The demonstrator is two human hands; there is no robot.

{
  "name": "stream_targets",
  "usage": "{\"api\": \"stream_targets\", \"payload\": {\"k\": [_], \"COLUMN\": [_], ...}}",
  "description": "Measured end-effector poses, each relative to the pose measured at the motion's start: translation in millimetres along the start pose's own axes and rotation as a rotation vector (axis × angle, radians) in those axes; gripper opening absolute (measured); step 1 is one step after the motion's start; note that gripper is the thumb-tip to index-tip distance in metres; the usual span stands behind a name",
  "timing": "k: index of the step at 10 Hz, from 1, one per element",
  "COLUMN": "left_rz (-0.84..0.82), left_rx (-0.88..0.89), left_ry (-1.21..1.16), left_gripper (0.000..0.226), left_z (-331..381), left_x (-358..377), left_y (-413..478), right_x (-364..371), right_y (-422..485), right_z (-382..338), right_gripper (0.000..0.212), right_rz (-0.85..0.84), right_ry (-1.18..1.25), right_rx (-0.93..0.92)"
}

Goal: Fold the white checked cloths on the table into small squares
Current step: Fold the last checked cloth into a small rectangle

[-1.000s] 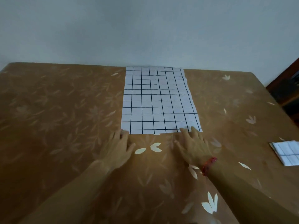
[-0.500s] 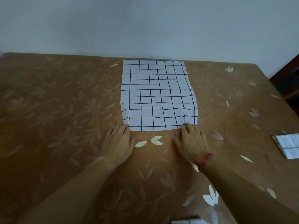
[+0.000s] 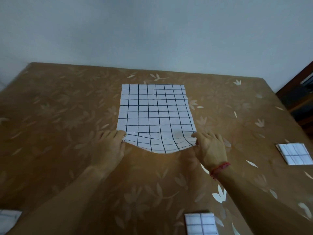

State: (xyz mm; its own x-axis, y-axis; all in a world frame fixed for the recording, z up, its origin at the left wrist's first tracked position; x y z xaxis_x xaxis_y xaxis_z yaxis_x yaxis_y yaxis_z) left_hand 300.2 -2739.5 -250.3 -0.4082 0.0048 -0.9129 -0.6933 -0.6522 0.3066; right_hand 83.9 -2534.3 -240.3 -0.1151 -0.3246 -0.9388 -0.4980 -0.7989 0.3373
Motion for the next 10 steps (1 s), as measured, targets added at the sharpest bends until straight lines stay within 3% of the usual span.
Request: {"api": "stream_targets", "payload": {"k": [1,2,3,4,5,8,9,10], "left_rz": [0.018,-0.004,-0.053,-0.078,-0.079,-0.152,-0.167,-0.171], "left_rx": [-0.008,-0.040,-0.037,-0.127,-0.190,-0.164,-0.191,-0.205], "left_ry": [-0.029,-0.109,-0.171,-0.282,-0.329,-0.330,-0.330,-0.335], "left_gripper": [0.013,0.012,0.020,0.031,0.027,0.016,0.017,0.018], "left_z": [-13.6,-27.0,-39.0,-49.8,-53.8,-71.4,-82.1,-88.7], "left_x": [-23.3,-51.0,-70.0,-88.2,-110.1,-141.8,-141.8,-140.8], "left_y": [-18.1,-38.4,-60.2,-83.7,-107.3,-166.7,-178.9,-182.7], "right_x": [43.4,201.0,153.8,-43.8,-67.0,-61.4,-58.7,-57.5], "right_y": [-33.1,-140.2,-125.7,-52.0,-62.1,-100.5,-106.7,-106.5], "right_z": [32.8,184.7,113.0,-31.3,-53.2,-74.9,-79.9,-84.5], "right_gripper": [0.021,0.062,0.084,0.008,0.008,0.010,0.003,0.010], "right_rz": [-0.196,-0.519,-0.506,-0.215,-0.299,-0.530,-0.551,-0.558], "right_ry": [0.061,0.286,0.491,0.252,0.231,0.246,0.311,0.339], "right_rx": [0.209,0.621,0.541,0.239,0.250,0.209,0.221,0.227]}}
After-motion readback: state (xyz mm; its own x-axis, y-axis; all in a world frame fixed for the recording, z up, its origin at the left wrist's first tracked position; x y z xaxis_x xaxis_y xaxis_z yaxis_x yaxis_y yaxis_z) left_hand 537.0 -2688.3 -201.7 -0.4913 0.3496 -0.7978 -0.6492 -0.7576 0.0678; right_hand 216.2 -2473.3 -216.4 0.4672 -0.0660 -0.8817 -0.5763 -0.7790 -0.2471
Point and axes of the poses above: each hand's wrist, its own y-axis towards the middle knuckle, its own x-axis out of the palm, z = x × y, the point moved 8 cm from there along y, towards the middle knuckle, and after that the axes turned 6 degrees about -x, right-handed, at the moved point
